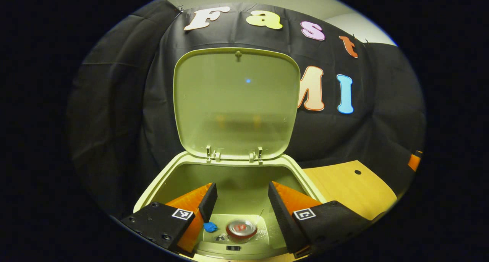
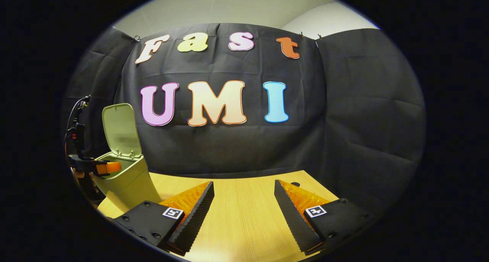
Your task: Press the lid of the desktop garbage bin to open it, pick up the crumpled paper on the desktop and throw it into the bin, then pick up the pop can on the desktop and drop it into the bin, and finally close the garbage bin lid.
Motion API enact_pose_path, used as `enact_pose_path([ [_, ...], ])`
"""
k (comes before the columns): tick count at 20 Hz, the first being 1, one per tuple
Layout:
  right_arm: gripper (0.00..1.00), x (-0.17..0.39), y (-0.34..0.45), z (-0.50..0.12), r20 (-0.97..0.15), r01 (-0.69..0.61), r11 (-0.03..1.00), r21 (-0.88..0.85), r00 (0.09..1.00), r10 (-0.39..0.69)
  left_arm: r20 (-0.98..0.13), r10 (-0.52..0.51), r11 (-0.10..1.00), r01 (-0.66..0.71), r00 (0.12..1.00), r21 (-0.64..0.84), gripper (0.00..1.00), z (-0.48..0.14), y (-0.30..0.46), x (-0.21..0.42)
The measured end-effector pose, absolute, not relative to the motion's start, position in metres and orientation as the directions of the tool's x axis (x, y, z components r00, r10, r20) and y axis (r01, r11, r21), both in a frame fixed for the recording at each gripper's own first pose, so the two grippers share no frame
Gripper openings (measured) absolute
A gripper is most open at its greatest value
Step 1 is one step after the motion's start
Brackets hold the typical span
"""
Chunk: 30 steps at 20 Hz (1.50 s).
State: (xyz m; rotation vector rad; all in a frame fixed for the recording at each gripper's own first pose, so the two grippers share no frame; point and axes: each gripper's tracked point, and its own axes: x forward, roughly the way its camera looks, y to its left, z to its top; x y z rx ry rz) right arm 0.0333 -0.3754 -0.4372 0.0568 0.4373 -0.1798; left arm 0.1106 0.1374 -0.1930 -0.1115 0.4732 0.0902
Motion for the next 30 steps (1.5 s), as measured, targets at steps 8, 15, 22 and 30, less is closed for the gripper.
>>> enact_pose_path([
  [8, 0.99, 0.035, -0.364, -0.427, -0.413, 0.146, 0.988, 0.042, 0.903, -0.116, -0.325, 0.056, 0.99, -0.094, 0.944, -0.103, 0.87, -0.134, 0.119, 0.099],
  [15, 0.99, 0.026, -0.359, -0.407, -0.385, 0.107, 0.991, 0.079, 0.92, -0.068, -0.206, 0.015, 0.996, -0.032, 0.978, -0.081, 0.92, -0.067, 0.071, 0.079],
  [22, 0.99, 0.009, -0.355, -0.383, -0.341, 0.047, 0.994, 0.096, 0.94, -0.011, -0.169, 0.004, 0.992, -0.024, 0.986, -0.121, 0.93, -0.035, 0.03, 0.048],
  [30, 0.99, -0.015, -0.356, -0.352, -0.273, 0.006, 0.992, 0.123, 0.962, 0.028, -0.105, 0.058, 0.99, -0.07, 0.993, -0.122, 0.92, 0.002, 0.013, 0.019],
])
